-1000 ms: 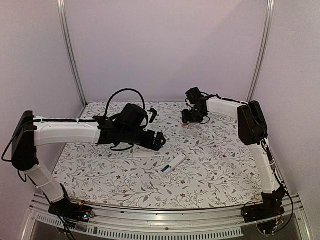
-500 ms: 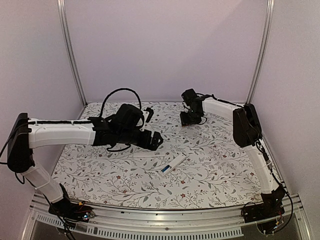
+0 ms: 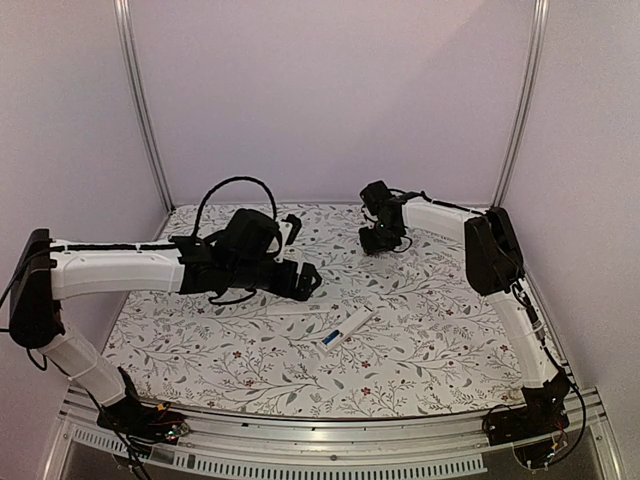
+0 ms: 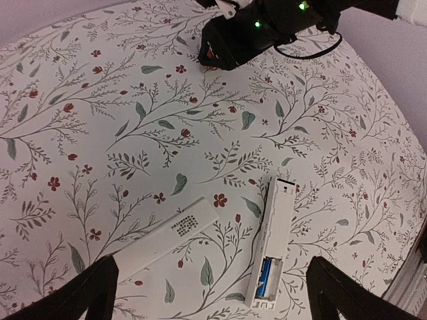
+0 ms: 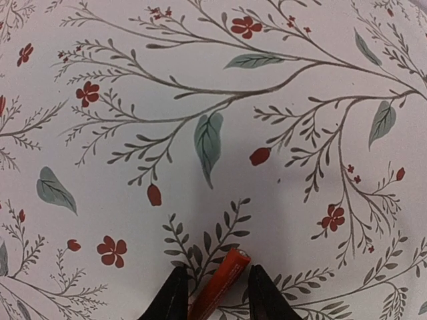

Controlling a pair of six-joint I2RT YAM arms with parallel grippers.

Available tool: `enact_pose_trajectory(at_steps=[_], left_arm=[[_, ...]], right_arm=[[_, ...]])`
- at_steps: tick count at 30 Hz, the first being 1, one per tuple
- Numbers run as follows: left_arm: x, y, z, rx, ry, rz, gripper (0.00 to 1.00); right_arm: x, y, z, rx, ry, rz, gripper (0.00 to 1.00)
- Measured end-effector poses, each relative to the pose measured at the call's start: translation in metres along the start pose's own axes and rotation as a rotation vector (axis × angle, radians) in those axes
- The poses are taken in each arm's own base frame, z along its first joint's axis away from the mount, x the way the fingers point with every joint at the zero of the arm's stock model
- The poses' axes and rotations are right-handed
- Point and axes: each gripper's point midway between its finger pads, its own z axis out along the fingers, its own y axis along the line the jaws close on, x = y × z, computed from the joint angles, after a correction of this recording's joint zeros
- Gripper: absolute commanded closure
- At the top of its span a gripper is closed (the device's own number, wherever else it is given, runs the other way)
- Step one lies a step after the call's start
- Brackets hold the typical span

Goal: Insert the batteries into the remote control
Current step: Pick up the battery at the center of the board.

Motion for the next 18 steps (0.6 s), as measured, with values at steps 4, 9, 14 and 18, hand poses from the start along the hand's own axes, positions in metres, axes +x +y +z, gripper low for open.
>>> enact_pose_trajectory(at_steps=[4,9,14,18], left_arm=[[0.001,0.002,-0.001,-0.008,0.0,0.0,0.0],[-0.003,0.005,-0.003,-0.011,-0.017,-0.008,0.0],[-0.005,0.014,-0.012,-0.014,-0.053,-0.023,0.01],[-0.006,0.019,-0.013,-0.006,-0.083,-0.038,0.01]], right_arm=[[0.0,0.001,0.0,-0.007,-0.002,-0.006,0.84],[0.004,0.002,-0.001,-0.019,0.003,-0.009,0.92],[0.02,0.002,-0.01,-0.056,0.035,-0.013,1.0],[0.044,0.005,-0.026,-0.116,0.071,-0.024,1.0]])
